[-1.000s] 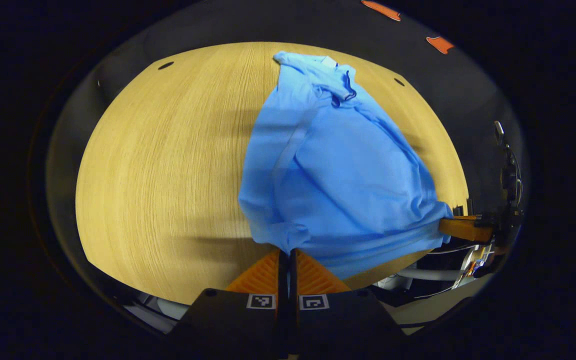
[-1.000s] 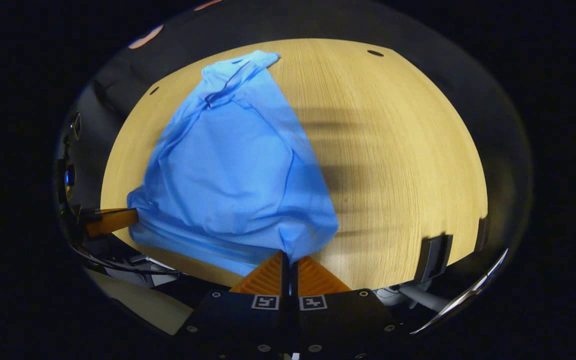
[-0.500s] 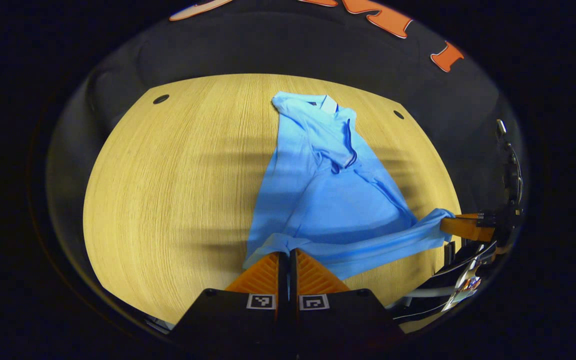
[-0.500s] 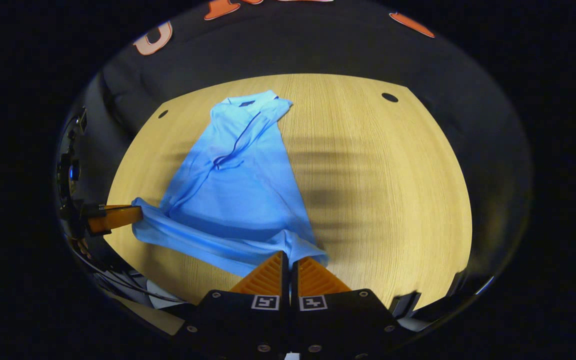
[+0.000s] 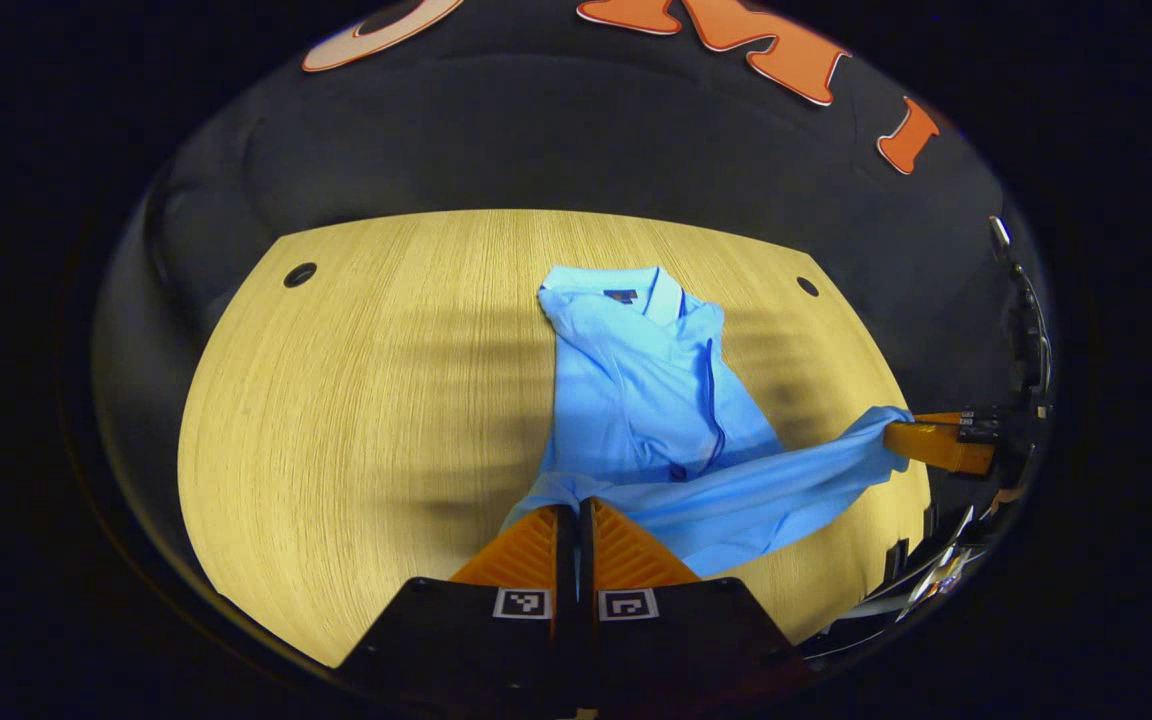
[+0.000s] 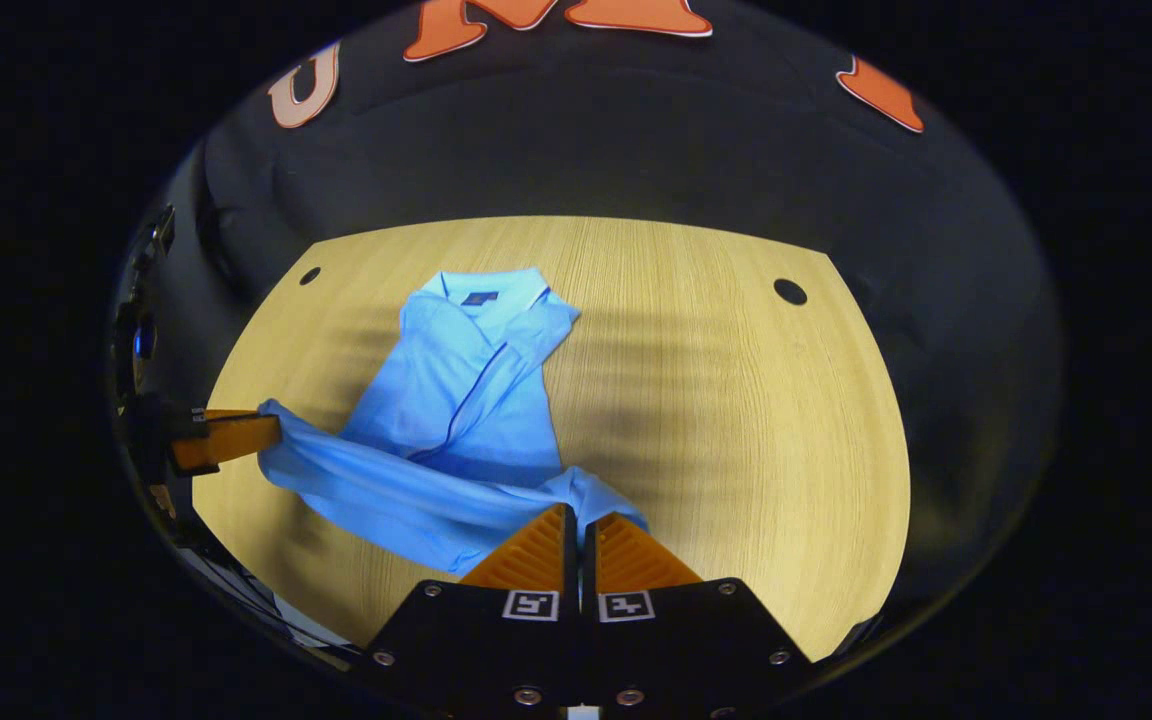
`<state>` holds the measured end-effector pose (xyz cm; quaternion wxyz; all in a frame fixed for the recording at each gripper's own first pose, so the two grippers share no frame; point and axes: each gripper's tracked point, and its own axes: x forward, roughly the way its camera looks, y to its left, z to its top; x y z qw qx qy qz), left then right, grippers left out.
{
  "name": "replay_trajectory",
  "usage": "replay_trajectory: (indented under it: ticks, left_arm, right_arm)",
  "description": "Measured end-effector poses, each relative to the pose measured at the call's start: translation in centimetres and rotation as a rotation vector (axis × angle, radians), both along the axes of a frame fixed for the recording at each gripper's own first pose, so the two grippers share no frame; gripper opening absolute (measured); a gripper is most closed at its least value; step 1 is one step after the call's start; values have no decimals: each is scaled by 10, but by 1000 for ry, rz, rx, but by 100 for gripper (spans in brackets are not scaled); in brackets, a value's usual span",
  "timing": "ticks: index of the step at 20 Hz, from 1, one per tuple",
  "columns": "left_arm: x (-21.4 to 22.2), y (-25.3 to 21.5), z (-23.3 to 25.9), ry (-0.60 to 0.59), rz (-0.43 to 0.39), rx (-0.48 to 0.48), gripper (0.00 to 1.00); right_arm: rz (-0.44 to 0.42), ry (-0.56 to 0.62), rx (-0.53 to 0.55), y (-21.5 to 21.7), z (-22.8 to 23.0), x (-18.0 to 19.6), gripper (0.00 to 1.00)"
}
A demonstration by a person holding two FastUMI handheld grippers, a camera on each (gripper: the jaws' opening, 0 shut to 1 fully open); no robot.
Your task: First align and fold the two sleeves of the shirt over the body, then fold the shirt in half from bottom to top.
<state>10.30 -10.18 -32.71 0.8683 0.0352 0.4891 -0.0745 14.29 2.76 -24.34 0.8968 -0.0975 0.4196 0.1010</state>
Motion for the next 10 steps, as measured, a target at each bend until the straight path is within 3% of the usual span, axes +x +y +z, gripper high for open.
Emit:
replay_trajectory:
  ticks: [10]
  left_arm:
    - [103,16,9,-63,36,13,4]
  right_arm:
    - [-17,-61,71,39,24,105,1]
